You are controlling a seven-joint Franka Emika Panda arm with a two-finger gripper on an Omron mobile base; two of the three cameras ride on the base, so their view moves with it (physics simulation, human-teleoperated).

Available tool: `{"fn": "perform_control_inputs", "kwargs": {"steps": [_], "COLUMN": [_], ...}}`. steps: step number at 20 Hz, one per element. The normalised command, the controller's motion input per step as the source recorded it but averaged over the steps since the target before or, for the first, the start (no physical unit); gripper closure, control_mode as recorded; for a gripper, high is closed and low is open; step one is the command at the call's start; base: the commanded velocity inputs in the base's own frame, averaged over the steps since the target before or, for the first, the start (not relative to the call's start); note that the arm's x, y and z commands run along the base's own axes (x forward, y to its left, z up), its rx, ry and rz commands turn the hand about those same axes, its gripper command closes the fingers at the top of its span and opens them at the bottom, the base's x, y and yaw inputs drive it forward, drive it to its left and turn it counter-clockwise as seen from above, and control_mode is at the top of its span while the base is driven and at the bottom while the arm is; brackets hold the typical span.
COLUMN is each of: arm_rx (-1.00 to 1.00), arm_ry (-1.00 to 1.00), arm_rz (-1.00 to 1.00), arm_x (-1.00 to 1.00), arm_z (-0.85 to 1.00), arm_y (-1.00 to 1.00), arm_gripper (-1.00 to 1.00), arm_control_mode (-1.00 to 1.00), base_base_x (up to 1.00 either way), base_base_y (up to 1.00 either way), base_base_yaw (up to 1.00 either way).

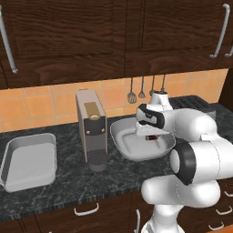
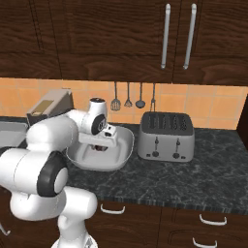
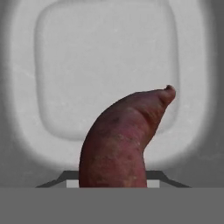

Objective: Place one potato and one fish in each tupperware on the nearby counter, to pack two identical lunches.

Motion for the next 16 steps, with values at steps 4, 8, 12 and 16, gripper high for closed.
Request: {"fn": "perform_control_inputs", "kwargs": {"steps": [4,8,12,16], "arm_rx": [0.0,0.0,0.0,0.0], "arm_ry": [0.0,0.0,0.0,0.0], "arm_rz": [0.05,0.04,0.03,0.01], "arm_x": [0.55,0.16,0.01,0.0], "arm_z": [-0.1,-0.43,-0.69,-0.22], "arm_y": [-0.01,0.0,0.0,0.0], "arm_gripper": [1.0,1.0,1.0,1.0], "arm_control_mode": [-1.0,-1.0,-1.0,-1.0], "base_base_x": [0.0,0.0,0.0,0.0], "base_base_y": [0.0,0.0,0.0,0.0], "base_base_yaw": [0.0,0.0,0.0,0.0]}}
